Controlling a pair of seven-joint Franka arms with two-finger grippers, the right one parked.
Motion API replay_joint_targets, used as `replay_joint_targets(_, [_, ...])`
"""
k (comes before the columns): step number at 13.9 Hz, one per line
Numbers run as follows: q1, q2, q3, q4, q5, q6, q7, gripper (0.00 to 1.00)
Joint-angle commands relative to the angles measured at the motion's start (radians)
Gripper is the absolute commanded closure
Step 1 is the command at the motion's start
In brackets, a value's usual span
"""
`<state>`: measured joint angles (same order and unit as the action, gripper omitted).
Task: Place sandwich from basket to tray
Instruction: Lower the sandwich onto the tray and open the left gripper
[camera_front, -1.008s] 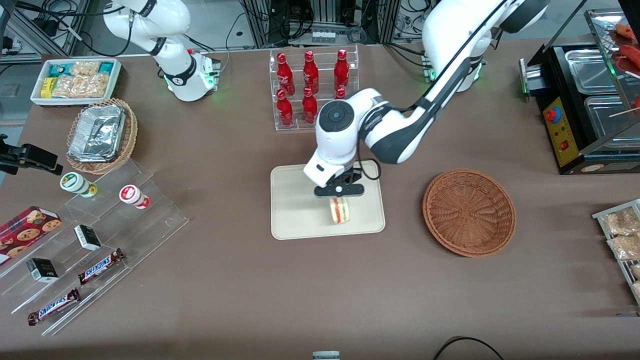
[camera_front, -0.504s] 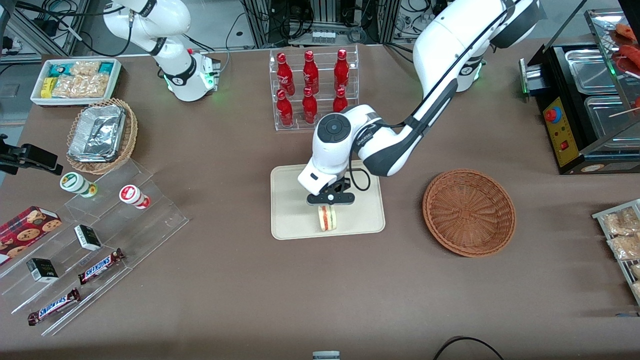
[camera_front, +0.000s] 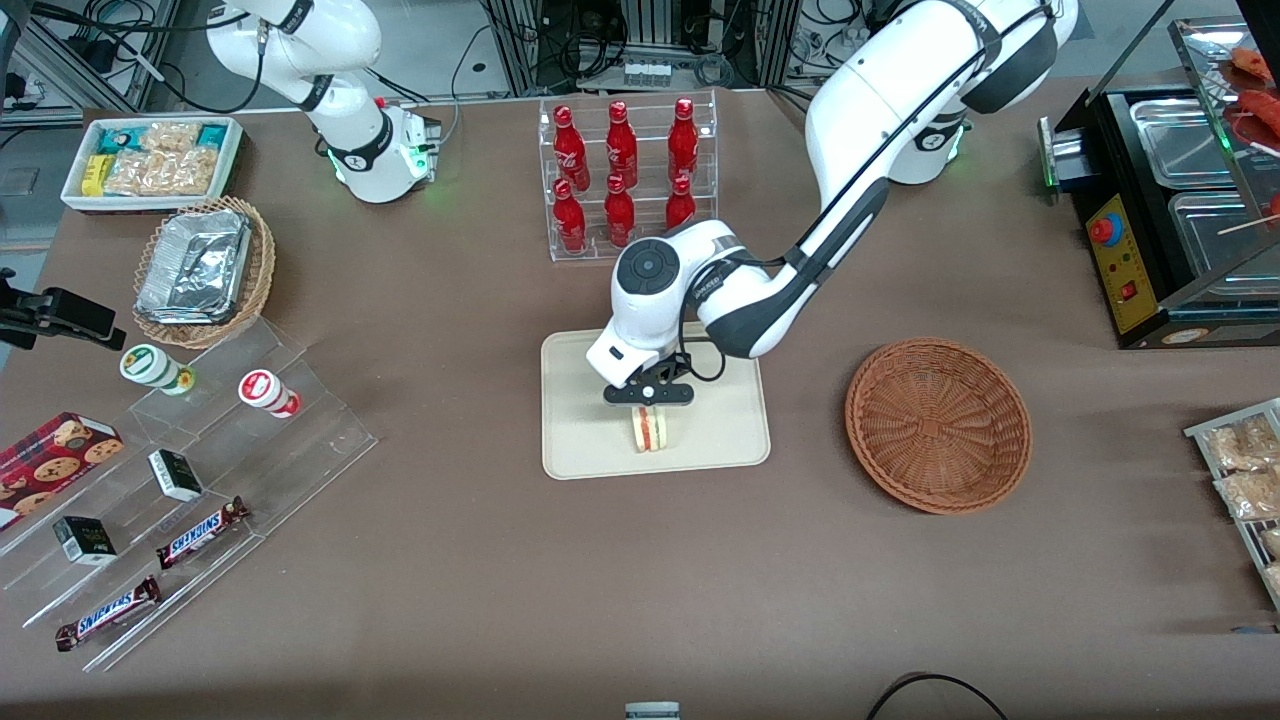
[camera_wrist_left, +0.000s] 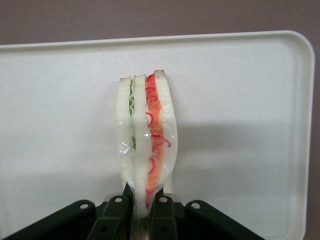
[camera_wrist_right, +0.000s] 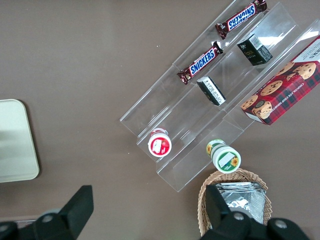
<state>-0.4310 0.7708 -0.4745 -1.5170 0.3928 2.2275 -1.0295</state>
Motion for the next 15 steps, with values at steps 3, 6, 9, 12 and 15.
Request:
replay_joint_targets(3, [-0.012,0.010,0.005,0.011,0.015,-0.005,-0.026,0.00])
replay_joint_targets(6, [-0.011,-0.016,0.005,0.017,0.012,-0.037,-0.026,0.00])
replay_joint_targets(9, [-0.008,-0.051,0.001,0.018,0.011,-0.066,-0.026,0.00])
replay_joint_targets(12, [-0.009,-0.126,0.000,0.018,0.008,-0.114,-0.065,0.00])
replay_joint_targets(15, [0.021,-0.240,0.005,0.018,0.006,-0.201,-0.101,0.00])
